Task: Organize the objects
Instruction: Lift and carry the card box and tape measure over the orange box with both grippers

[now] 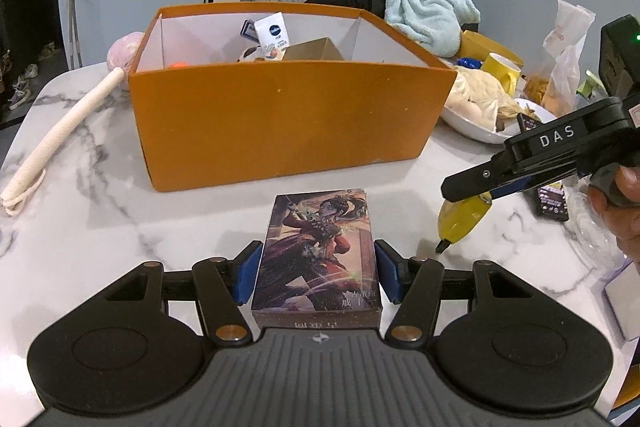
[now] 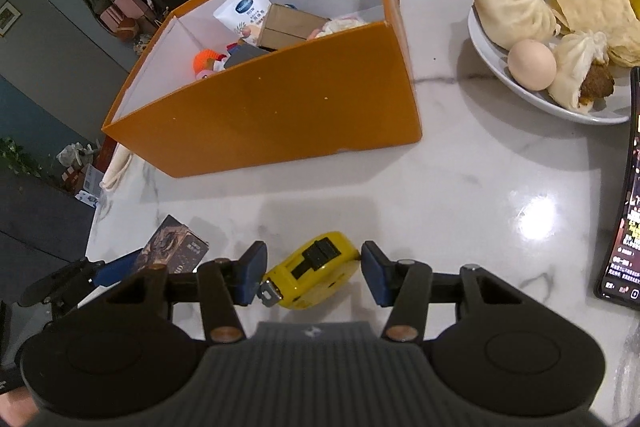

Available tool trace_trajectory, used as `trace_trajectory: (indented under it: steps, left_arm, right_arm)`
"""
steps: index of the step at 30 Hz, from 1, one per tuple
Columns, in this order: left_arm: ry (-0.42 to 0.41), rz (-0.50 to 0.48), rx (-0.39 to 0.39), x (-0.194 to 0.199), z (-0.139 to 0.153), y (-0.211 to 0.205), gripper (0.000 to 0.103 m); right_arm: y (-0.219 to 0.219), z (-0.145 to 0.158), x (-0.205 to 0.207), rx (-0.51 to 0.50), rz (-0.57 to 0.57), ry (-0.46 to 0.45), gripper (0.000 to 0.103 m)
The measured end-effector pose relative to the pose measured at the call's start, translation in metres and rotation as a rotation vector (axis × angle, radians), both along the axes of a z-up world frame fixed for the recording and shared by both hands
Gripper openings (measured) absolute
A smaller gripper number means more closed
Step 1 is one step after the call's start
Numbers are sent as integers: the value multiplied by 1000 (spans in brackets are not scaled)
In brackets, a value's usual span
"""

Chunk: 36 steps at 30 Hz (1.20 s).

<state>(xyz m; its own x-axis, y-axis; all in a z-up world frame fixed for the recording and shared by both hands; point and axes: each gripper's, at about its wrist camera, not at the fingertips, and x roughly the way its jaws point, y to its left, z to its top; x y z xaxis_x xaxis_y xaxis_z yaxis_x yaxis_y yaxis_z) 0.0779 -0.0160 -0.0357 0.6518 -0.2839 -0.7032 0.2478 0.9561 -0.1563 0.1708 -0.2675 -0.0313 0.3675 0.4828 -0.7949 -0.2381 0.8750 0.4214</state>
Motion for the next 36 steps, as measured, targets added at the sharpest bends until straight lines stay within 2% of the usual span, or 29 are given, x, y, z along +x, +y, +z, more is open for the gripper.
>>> trace_trajectory:
  steps: [9, 13, 17, 25, 31, 33, 34, 35, 36]
  left_arm:
    - [-16, -5, -11, 4, 7, -3, 69]
    - [-66, -25, 14, 1, 25, -8, 69]
    - [-97, -16, -26, 7, 49, -4, 69]
    - [-174, 27, -29, 51, 90, -1, 69]
    - [-191, 62, -6, 91, 100, 2, 69]
    - [-186, 75, 6, 104, 99, 3, 69]
    - [-180, 81, 13, 110, 97, 4, 69]
    - [-171, 88, 22, 115, 94, 5, 69]
    - [-162, 96, 33, 120, 91, 5, 69]
  right_arm:
    - [-1, 11, 1, 39, 1, -4, 54]
    - [-2, 27, 3, 83, 11, -25, 54]
    - [-2, 52, 7, 125, 19, -65, 53]
    - [11, 109, 44, 154, -4, -182, 52]
    - [28, 117, 86, 184, -33, -200, 50]
    - [33, 113, 99, 188, -41, -196, 41]
    - [35, 111, 106, 188, -44, -191, 27]
    - [36, 108, 112, 186, -49, -191, 19]
    - [36, 105, 117, 186, -57, -192, 18]
